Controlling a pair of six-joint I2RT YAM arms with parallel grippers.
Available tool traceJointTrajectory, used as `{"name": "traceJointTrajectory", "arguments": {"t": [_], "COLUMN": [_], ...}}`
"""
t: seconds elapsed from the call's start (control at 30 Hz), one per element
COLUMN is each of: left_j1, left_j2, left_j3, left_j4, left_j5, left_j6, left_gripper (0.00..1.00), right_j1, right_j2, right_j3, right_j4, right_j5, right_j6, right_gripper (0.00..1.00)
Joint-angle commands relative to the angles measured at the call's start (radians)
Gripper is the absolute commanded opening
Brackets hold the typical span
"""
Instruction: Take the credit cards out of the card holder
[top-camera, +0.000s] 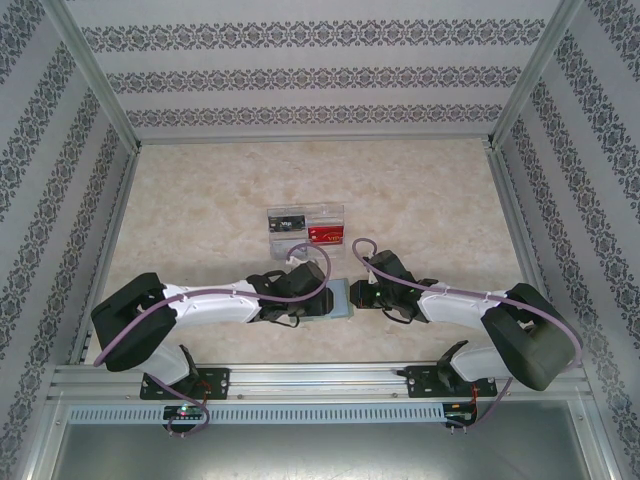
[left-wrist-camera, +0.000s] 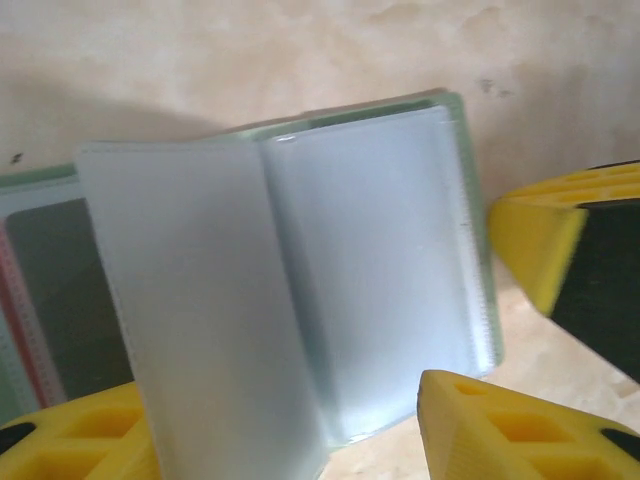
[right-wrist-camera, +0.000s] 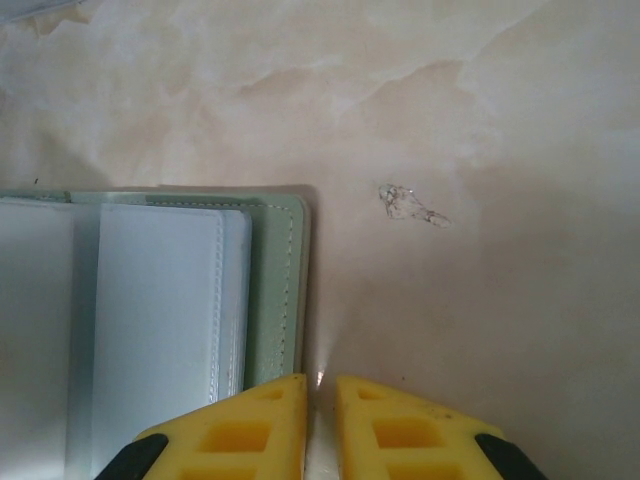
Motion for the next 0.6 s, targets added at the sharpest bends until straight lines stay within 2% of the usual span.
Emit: {"name": "traceJointTrajectory", "arguments": {"t": [0.0,0.2,0.33,0.47,0.57], "left_j1": [-0.021,-0.038,-0.046,-0.046,-0.039], "left_j2": [0.008,0.063,0.091,0.051,0.003], "left_j3": [0.041,0.101,0.127,0.117,0.089], "left_j4": [0.042,0.085,0.095,0.055,-0.003], "left_j5": [0.014,0.068,0.084,0.042,-0.011], "left_j6": [0.041,0.064,0.067,0.074,0.075], "left_gripper": [0.56,0.49,0.49,0.46,0.39], "right_j1": [0.008,0.008,0.003,-0.002,-0.002], "right_j2": [0.014,0.0,-0.028,-0.061,-0.085], "right_j3": [0.012,0.01,0.002,-0.007,-0.012], "right_j4": [0.007,0.001,-0.009,-0.012,-0.011], "right_j5": [-0.016,-0.004,0.012,0.027,0.032], "right_j6": [-0.005,-0.007,-0.01,-0.015,-0.024], "right_gripper": [0.17,0.18,0.18,0.18,0.18]}}
